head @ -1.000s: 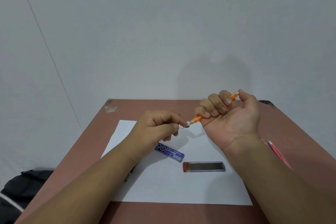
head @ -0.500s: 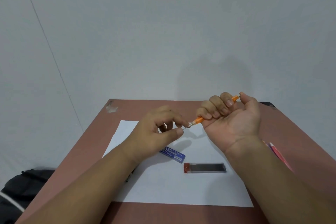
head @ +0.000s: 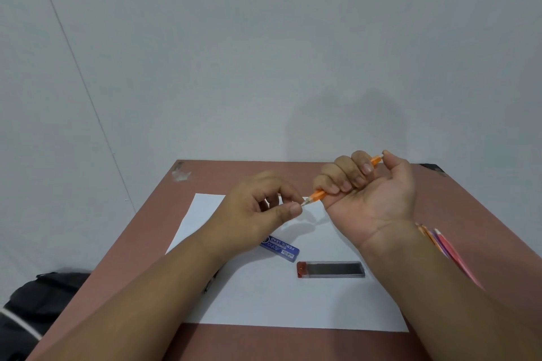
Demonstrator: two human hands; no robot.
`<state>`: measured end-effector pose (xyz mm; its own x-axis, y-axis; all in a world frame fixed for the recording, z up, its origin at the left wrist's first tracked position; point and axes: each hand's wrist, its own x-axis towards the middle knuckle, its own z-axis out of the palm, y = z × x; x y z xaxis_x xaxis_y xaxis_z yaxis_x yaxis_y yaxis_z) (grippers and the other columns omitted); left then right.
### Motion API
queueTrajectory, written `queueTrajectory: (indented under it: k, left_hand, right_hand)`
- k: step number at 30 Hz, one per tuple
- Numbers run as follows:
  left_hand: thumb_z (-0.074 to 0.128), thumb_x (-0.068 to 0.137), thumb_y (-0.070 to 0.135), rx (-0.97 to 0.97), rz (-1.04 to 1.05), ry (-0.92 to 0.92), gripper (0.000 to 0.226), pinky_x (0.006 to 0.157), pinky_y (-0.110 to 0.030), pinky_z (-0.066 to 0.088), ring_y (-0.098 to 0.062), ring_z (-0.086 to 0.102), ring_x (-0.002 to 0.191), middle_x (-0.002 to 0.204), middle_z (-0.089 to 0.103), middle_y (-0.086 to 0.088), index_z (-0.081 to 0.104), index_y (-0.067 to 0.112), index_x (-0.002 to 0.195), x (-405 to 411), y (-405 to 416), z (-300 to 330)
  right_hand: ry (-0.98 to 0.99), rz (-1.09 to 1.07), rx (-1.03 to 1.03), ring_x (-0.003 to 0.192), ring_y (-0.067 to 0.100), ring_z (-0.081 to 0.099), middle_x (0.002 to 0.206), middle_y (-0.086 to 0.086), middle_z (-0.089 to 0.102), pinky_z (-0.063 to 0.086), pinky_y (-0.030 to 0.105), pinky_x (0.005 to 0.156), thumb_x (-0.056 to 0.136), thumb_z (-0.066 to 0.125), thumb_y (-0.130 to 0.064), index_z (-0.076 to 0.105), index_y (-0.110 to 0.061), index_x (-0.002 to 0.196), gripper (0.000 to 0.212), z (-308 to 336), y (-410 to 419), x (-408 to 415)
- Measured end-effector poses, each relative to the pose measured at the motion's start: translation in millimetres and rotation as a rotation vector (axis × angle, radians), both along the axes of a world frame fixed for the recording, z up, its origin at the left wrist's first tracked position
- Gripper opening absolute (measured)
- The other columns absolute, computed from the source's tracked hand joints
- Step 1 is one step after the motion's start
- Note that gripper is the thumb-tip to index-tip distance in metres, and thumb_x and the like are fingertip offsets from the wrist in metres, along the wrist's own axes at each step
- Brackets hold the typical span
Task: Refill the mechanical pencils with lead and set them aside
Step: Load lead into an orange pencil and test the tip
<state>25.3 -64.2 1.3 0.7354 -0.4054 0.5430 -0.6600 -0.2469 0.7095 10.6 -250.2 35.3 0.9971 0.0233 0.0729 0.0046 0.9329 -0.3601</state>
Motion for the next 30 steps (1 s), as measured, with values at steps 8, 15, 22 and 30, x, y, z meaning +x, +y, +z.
queueTrajectory:
  k: [8, 15, 22, 30]
  left_hand:
    - [0.069, 0.087, 0.036, 0.018, 0.007, -0.008, 0.007, 0.066, -0.014, 0.041, -0.007, 0.058, 0.075, 0.087, 0.065, 0.02, 0.072, 0.03, 0.087, 1.6, 0.0, -0.8]
    - [0.067, 0.085, 0.043, 0.006, 0.04, -0.011, 0.017, 0.067, -0.014, 0.04, -0.008, 0.056, 0.074, 0.085, 0.064, 0.016, 0.073, 0.028, 0.085, 3.9, -0.3, -2.3]
    - [0.066, 0.086, 0.041, 0.025, 0.066, -0.052, 0.023, 0.068, -0.013, 0.039, -0.009, 0.056, 0.074, 0.083, 0.064, 0.019, 0.073, 0.019, 0.083, 4.6, -1.9, -3.5]
    - [0.063, 0.092, 0.045, 0.144, 0.153, -0.199, 0.026, 0.06, -0.032, 0.048, -0.016, 0.057, 0.069, 0.082, 0.061, 0.018, 0.066, 0.026, 0.075, -3.0, 0.0, 1.0]
  right_hand:
    - [0.024, 0.001, 0.035, 0.051, 0.016, 0.022, 0.058, -0.002, 0.021, 0.027, 0.028, 0.05, 0.093, 0.041, -0.048, 0.033, -0.017, 0.06, 0.046, 0.0, 3.9, -2.0]
    - [-0.049, 0.033, 0.026, 0.054, 0.015, 0.033, 0.061, -0.002, 0.032, 0.036, 0.027, 0.054, 0.099, 0.044, -0.055, 0.048, -0.013, 0.068, 0.052, -0.4, 9.2, -1.6]
    - [0.002, 0.025, -0.08, 0.055, 0.014, 0.044, 0.063, -0.001, 0.043, 0.044, 0.028, 0.059, 0.102, 0.049, -0.037, 0.055, -0.013, 0.08, 0.033, -4.4, 16.5, 6.6]
    - [0.029, -0.254, -0.926, 0.066, 0.013, 0.054, 0.069, -0.006, 0.057, 0.053, 0.03, 0.069, 0.101, 0.063, -0.025, 0.068, -0.014, 0.102, 0.012, 5.4, 14.6, -2.4]
